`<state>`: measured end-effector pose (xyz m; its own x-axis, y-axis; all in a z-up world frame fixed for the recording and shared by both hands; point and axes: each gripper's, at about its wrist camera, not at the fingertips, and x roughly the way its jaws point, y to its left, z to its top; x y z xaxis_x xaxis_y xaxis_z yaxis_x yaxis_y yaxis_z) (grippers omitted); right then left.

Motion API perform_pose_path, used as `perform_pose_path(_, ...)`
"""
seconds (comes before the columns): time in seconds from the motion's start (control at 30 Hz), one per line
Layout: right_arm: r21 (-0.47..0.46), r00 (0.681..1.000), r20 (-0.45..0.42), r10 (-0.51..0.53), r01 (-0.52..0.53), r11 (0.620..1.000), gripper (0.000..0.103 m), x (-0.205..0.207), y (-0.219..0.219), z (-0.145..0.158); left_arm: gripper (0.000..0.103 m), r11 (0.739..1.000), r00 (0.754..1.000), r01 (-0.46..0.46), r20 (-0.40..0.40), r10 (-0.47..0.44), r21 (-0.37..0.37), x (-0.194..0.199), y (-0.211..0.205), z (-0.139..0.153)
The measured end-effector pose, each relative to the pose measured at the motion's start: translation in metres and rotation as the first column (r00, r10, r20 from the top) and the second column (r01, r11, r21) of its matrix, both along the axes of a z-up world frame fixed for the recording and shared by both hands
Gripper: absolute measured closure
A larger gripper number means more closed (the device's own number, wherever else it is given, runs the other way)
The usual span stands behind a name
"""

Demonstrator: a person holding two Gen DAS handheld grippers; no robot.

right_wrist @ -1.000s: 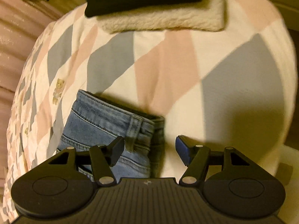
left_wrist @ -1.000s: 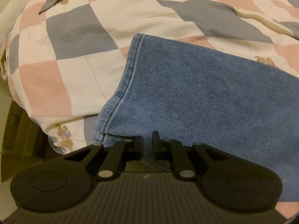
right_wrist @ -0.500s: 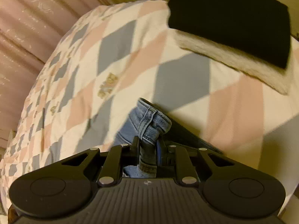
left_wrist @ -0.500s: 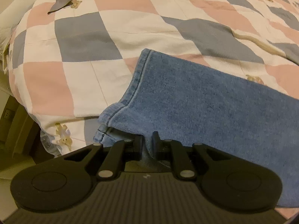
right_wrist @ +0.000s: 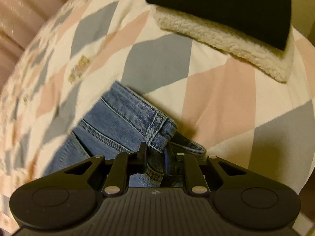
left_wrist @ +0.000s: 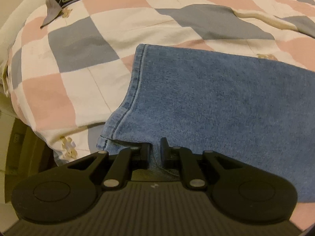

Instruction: Fold clothes

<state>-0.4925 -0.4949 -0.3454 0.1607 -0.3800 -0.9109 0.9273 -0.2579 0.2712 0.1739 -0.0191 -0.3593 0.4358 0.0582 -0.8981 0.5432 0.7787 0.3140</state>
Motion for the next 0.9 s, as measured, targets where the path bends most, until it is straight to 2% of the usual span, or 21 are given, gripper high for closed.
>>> perform_pose_path(0.07,-0.013,0.999,-0.041,0.008,-0.008,1.0,0.088,0.006,0.001,-0.002,0.092,1.0,1.0,-0.015,-0.004,0.015,-0.017,0.002,0.003,0.003)
perform_pose_path(0.13,-0.059,0.999,-0.045,-0.028,0.025,0.998,0.088,0.01,0.008,0.006,0.091,0.999,1.0,-0.023,-0.01,0.023,-0.03,0.003,0.006,0.004)
perform_pose_path(0.23,-0.139,0.997,-0.058,-0.05,0.042,0.989,0.089,0.013,0.025,0.02,0.092,1.0,1.0,-0.012,-0.003,0.012,0.001,0.001,0.001,-0.003)
perform_pose_path(0.27,-0.138,0.996,-0.075,-0.053,0.042,0.99,0.089,0.014,0.029,0.018,0.092,1.0,1.0,-0.009,0.001,0.009,0.015,0.0,-0.001,-0.006)
perform_pose_path(0.37,-0.057,0.988,-0.15,-0.037,0.028,0.998,0.088,0.016,0.028,-0.01,0.092,0.999,1.0,-0.005,0.007,0.005,0.048,-0.001,-0.007,-0.008)
perform_pose_path(0.47,-0.005,0.979,-0.204,-0.007,0.006,1.0,0.08,0.025,0.016,-0.029,0.085,0.999,1.0,0.002,0.007,-0.003,0.054,-0.002,-0.005,0.0)
perform_pose_path(0.53,0.001,0.972,-0.234,0.012,-0.012,1.0,0.063,0.032,0.008,-0.021,0.07,0.999,1.0,-0.015,0.011,0.014,0.051,-0.002,0.001,0.009)
perform_pose_path(0.57,0.002,0.967,-0.253,0.025,-0.025,1.0,0.059,0.035,0.005,-0.016,0.069,0.999,0.999,-0.039,0.021,0.039,0.036,-0.002,0.007,0.016)
perform_pose_path(0.63,-0.023,0.943,-0.33,0.04,-0.05,0.999,0.041,0.039,0.005,-0.001,0.07,0.996,0.995,-0.09,0.042,0.089,0.013,-0.004,0.02,0.029)
perform_pose_path(0.67,-0.042,0.924,-0.379,0.043,-0.063,0.997,0.04,0.041,0.007,0.008,0.072,0.992,0.99,-0.127,0.055,0.126,0.001,-0.006,0.029,0.036)
perform_pose_path(0.73,-0.098,0.891,-0.449,0.07,-0.127,0.987,0.039,0.048,0.015,0.027,0.084,0.986,0.985,-0.155,0.071,0.16,-0.065,-0.013,0.036,0.05)
perform_pose_path(0.77,-0.124,0.886,-0.449,0.118,-0.192,0.973,0.039,0.055,0.022,0.034,0.085,0.983,0.986,-0.145,0.07,0.153,-0.114,-0.02,0.035,0.055)
perform_pose_path(0.83,-0.167,0.869,-0.443,0.22,-0.321,0.932,0.039,0.07,0.034,0.045,0.086,0.979,0.991,-0.113,0.05,0.123,-0.167,-0.033,0.026,0.054)
perform_pose_path(0.9,-0.147,0.854,-0.374,0.361,-0.439,0.886,0.043,0.092,0.043,0.039,0.086,0.978,0.994,-0.096,0.03,0.103,-0.186,-0.041,0.011,0.042)
